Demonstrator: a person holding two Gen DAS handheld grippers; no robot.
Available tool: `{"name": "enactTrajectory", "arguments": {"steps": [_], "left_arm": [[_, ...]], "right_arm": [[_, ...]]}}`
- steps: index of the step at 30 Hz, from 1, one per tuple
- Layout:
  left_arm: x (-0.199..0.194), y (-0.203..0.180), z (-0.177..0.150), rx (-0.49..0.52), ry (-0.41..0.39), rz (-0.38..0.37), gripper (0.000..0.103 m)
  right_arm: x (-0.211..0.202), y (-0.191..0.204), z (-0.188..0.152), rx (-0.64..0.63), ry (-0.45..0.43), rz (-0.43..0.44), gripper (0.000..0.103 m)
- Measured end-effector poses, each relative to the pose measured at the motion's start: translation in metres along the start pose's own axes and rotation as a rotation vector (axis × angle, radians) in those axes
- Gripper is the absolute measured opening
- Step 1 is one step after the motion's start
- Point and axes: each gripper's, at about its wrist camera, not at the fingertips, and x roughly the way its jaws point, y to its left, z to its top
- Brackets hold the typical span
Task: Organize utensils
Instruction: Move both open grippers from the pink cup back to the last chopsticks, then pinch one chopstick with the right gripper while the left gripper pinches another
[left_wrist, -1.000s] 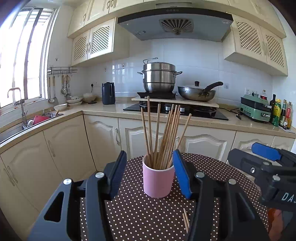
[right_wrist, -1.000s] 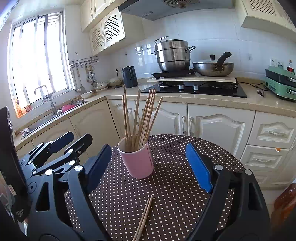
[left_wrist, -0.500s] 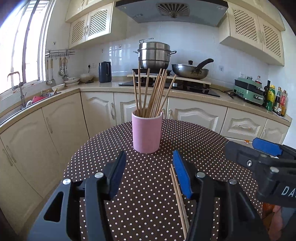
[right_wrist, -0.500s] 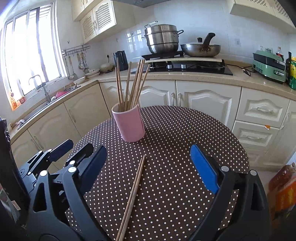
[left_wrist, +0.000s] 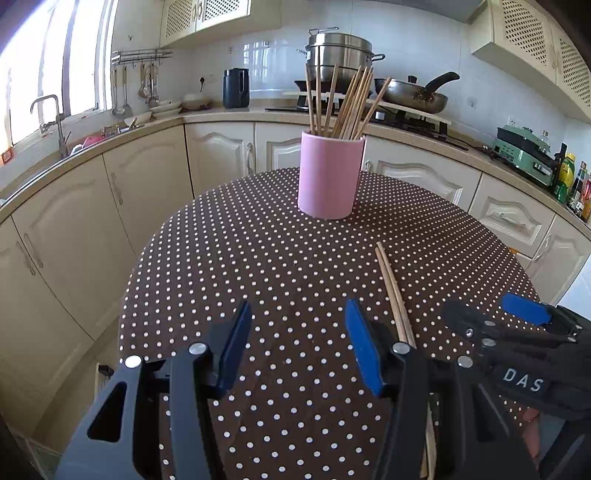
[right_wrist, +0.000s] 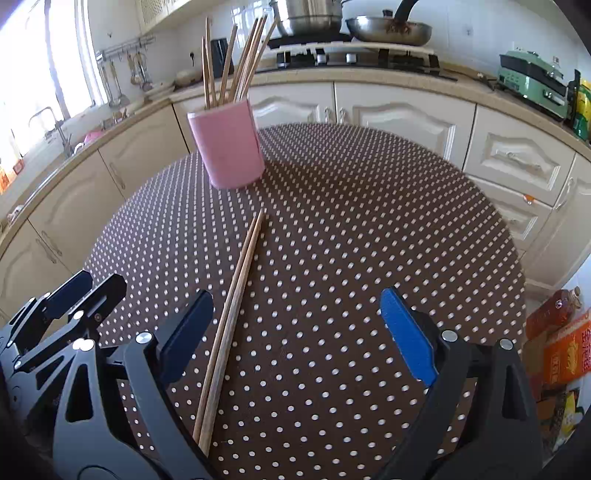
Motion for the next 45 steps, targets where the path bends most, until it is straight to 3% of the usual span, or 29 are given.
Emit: {"name": "enactTrajectory", "arguments": {"steps": [8, 18, 23, 26, 28, 30, 31, 32, 33, 39, 45], "left_arm": [[0.007, 0.011, -0.010, -0.040, 0.049, 0.004, 0.053], [0.024, 0.007, 0.000, -0.061, 0.105, -0.021, 0.053], [0.029, -0.003, 0.003, -0.050, 0.110, -0.010, 0.053], [0.032, -0.007, 0.003, -0.042, 0.122, -0.011, 0.053], [0.033, -0.010, 0.004, -0.030, 0.124, -0.007, 0.053], [0.034, -0.011, 0.005, -0.025, 0.128, -0.002, 0.053], [0.035, -0.012, 0.006, -0.025, 0.131, -0.002, 0.053], [0.036, -0.013, 0.007, -0.024, 0.135, 0.001, 0.053], [0.036, -0.014, 0.007, -0.020, 0.139, 0.007, 0.053], [0.042, -0.018, 0.010, -0.017, 0.156, 0.002, 0.053], [0.051, -0.032, 0.018, 0.008, 0.191, -0.045, 0.053]], "right_arm": [[0.034, 0.014, -0.003, -0.051, 0.062, -0.085, 0.090], [0.054, 0.011, 0.015, -0.051, 0.096, -0.037, 0.090], [0.071, 0.022, 0.028, -0.108, 0.116, -0.104, 0.090], [0.079, 0.021, 0.036, -0.089, 0.133, -0.095, 0.090], [0.079, 0.021, 0.038, -0.112, 0.113, -0.079, 0.079], [0.079, 0.025, 0.041, -0.146, 0.087, -0.053, 0.048], [0.079, 0.028, 0.042, -0.172, 0.082, -0.027, 0.042], [0.079, 0.030, 0.042, -0.202, 0.081, 0.010, 0.027], [0.078, 0.032, 0.041, -0.225, 0.081, 0.022, 0.022], [0.083, 0.017, 0.047, -0.245, 0.087, 0.089, 0.007], [0.085, -0.002, 0.050, -0.192, 0.095, 0.154, 0.007]]}}
